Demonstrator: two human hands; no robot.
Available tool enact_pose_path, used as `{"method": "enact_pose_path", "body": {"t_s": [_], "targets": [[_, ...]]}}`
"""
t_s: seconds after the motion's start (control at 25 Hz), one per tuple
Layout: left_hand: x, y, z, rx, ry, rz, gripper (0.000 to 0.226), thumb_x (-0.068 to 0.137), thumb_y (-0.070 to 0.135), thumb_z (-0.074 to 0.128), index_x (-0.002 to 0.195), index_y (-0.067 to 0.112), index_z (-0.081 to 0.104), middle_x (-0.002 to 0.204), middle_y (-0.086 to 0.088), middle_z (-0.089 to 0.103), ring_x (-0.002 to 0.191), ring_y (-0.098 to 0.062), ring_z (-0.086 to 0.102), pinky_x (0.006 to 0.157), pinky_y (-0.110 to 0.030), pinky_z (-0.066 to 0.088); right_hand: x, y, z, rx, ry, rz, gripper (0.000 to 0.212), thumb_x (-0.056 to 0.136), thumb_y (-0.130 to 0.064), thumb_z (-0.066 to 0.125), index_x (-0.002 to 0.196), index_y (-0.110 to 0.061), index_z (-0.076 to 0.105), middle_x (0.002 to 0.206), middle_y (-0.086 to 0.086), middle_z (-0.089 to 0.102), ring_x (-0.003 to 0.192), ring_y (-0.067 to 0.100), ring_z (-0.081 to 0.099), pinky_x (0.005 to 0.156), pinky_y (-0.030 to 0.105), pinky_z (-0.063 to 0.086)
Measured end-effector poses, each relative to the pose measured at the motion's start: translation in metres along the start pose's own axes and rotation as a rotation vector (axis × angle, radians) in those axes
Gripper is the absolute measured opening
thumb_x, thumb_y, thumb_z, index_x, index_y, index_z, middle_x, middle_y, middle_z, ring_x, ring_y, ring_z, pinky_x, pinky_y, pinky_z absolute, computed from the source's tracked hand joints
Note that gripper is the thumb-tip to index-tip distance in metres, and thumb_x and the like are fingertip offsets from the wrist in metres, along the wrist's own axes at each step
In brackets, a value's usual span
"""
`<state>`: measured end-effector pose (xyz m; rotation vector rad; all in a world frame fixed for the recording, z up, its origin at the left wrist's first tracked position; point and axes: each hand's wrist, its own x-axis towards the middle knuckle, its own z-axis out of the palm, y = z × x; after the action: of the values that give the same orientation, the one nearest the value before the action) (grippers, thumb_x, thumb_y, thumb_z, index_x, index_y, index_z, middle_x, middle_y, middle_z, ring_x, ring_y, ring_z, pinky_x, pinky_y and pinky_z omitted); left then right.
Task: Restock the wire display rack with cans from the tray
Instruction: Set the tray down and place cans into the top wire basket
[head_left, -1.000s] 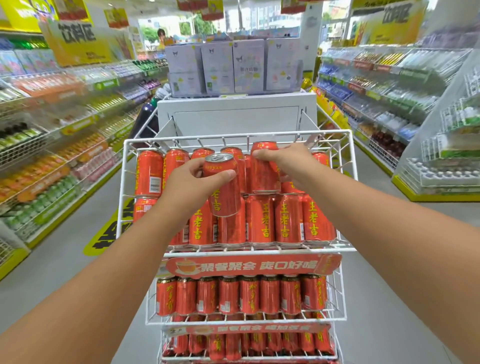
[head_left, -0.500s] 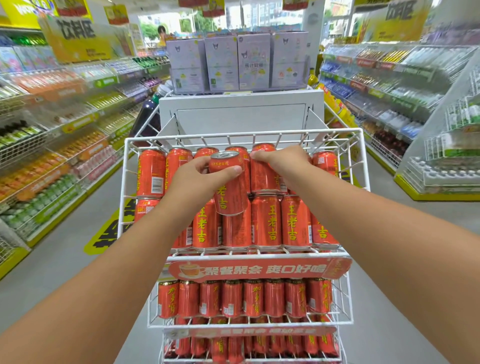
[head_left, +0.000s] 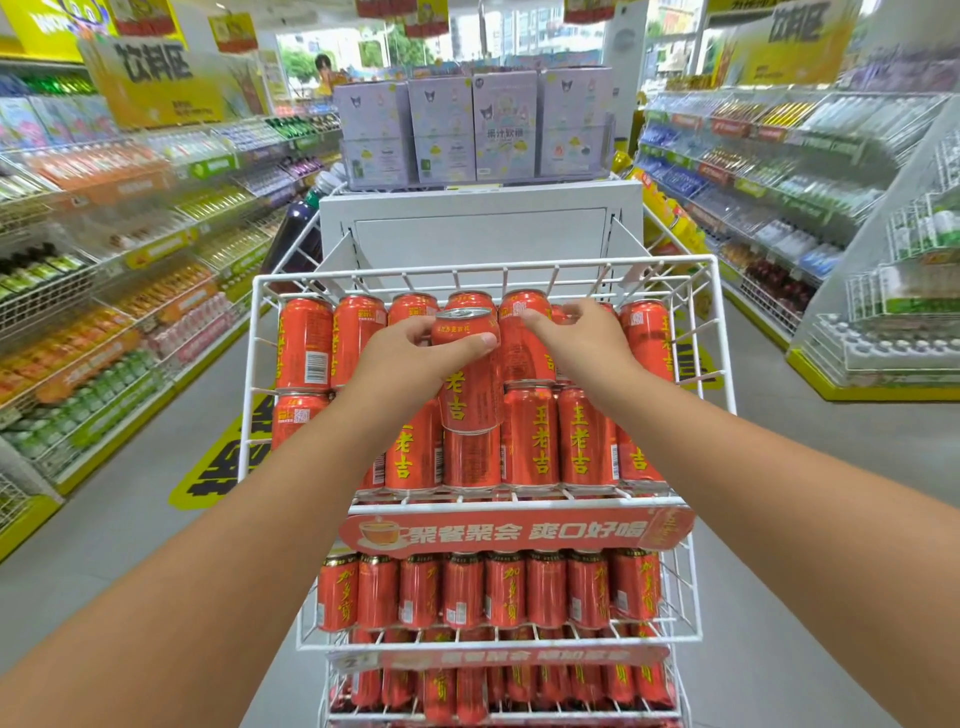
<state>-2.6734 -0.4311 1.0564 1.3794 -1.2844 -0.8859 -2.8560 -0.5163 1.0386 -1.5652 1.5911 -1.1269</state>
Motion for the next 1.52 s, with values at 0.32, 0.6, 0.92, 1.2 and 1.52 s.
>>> {"method": "enact_pose_path", "body": {"t_s": [0.32, 0.6, 0.92, 1.2, 1.52], "targets": [[-0.013, 0.008, 0.035, -0.037, -0.062, 0.006, 0.063, 0.066, 0.045, 0.093, 0.122, 0.025, 0.071, 0.11, 0.005, 0.08, 0.109, -0.016, 0.074, 0.099, -0.047, 0.058, -0.067, 0.021, -0.034, 0.081, -0.397, -0.256, 0.067, 0.081, -0.042, 0.085, 0.137, -0.035, 0.049, 0.125, -0.025, 0.057, 0.119, 0.003, 0.056, 0.103, 0.029, 0.049], [-0.031, 0.01, 0.055, 0.195, -0.059, 0.192, 0.058, 0.09, 0.046, 0.075, 0.143, 0.033, 0.055, 0.135, 0.012, 0.067, 0.125, -0.005, 0.062, 0.104, -0.031, 0.053, -0.064, 0.038, -0.055, 0.16, -0.243, -0.3, 0.047, 0.075, -0.039, 0.089, 0.118, -0.032, 0.071, 0.109, -0.012, 0.076, 0.104, 0.012, 0.071, 0.093, 0.039, 0.059], [-0.034, -0.045, 0.026, 1.245, -0.07, 0.396, 0.08, 0.095, 0.075, 0.027, 0.164, 0.034, 0.022, 0.173, 0.001, 0.013, 0.16, -0.02, 0.006, 0.13, -0.046, 0.008, -0.024, 0.047, -0.084, 0.296, -0.138, -0.158, 0.039, 0.077, -0.025, 0.091, 0.112, -0.02, 0.074, 0.1, -0.002, 0.078, 0.093, 0.018, 0.076, 0.08, 0.033, 0.061], [-0.032, -0.065, 0.02, 1.334, -0.051, 0.39, 0.08, 0.095, 0.076, 0.019, 0.165, 0.036, 0.016, 0.174, 0.0, 0.004, 0.161, -0.021, -0.003, 0.13, -0.048, 0.003, 0.012, 0.041, -0.076, 0.336, -0.088, -0.049, 0.062, 0.07, -0.033, 0.093, 0.125, -0.015, 0.068, 0.112, 0.005, 0.078, 0.101, 0.026, 0.077, 0.067, 0.037, 0.057], [-0.032, -0.071, 0.016, 1.32, -0.018, 0.397, 0.078, 0.097, 0.073, 0.023, 0.165, 0.035, 0.016, 0.174, 0.001, -0.001, 0.161, -0.02, -0.005, 0.13, -0.047, 0.003, 0.031, 0.032, -0.054, 0.199, -0.134, 0.097, 0.074, 0.055, -0.047, 0.096, 0.116, -0.017, 0.066, 0.109, 0.003, 0.077, 0.098, 0.021, 0.075, 0.083, 0.045, 0.062]]}}
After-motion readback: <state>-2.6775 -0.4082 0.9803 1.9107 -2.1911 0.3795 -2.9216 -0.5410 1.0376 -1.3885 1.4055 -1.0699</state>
